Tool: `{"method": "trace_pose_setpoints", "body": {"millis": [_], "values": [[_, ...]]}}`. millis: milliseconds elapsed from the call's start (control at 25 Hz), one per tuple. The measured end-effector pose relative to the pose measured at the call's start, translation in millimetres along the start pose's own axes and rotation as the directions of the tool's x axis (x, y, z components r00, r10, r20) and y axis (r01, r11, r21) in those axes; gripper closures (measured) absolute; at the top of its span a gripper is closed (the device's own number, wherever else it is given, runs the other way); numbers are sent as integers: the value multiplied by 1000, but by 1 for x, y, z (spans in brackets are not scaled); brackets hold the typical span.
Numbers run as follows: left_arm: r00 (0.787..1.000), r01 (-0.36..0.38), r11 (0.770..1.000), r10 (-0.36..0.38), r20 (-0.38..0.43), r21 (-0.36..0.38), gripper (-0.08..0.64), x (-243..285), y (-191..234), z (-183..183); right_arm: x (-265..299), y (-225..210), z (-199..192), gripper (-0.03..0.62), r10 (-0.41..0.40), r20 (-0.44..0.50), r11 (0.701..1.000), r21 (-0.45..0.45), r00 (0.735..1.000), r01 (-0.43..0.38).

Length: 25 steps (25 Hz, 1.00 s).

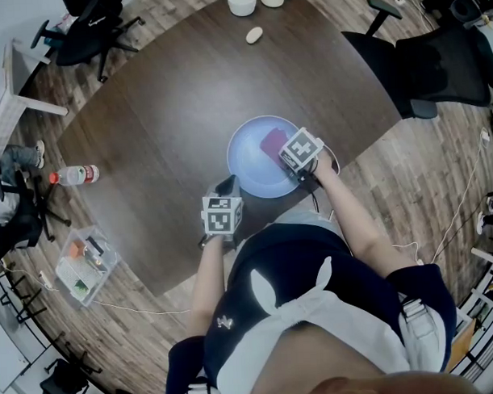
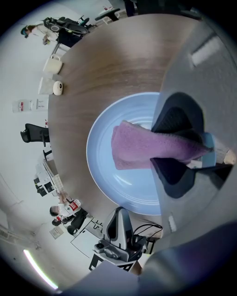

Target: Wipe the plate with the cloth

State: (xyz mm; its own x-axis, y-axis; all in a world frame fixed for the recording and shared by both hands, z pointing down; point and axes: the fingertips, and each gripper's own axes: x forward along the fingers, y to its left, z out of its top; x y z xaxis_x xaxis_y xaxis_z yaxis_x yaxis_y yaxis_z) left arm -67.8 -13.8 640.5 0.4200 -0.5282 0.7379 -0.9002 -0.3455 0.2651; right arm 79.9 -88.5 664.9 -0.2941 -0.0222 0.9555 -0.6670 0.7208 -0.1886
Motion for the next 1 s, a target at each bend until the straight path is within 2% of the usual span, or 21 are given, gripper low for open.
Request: {"method": "trace_pose_setpoints", "body": {"millis": [480, 640, 760, 880, 1000], "values": [[1000, -3, 1000, 3, 7, -10, 555, 0, 0, 1, 10, 29, 19, 442, 9, 28, 990, -141, 1000, -5], [1000, 4, 999, -4, -5, -43, 555, -1, 0, 1, 8, 35, 19, 405, 47, 64, 988, -149, 997, -37], [1000, -2, 1000, 2, 6, -20, 555, -6, -1, 6, -4, 41, 23, 394, 52, 116, 988, -147, 992, -34], [998, 14, 1000, -12, 54, -24, 555, -17, -7, 22, -23, 44, 34, 394, 35, 237, 988, -152, 971, 1], [993, 35, 999, -32, 112, -25, 555, -27, -19, 40, -49, 53, 48, 397, 48, 395, 990, -138, 918, 8]]}}
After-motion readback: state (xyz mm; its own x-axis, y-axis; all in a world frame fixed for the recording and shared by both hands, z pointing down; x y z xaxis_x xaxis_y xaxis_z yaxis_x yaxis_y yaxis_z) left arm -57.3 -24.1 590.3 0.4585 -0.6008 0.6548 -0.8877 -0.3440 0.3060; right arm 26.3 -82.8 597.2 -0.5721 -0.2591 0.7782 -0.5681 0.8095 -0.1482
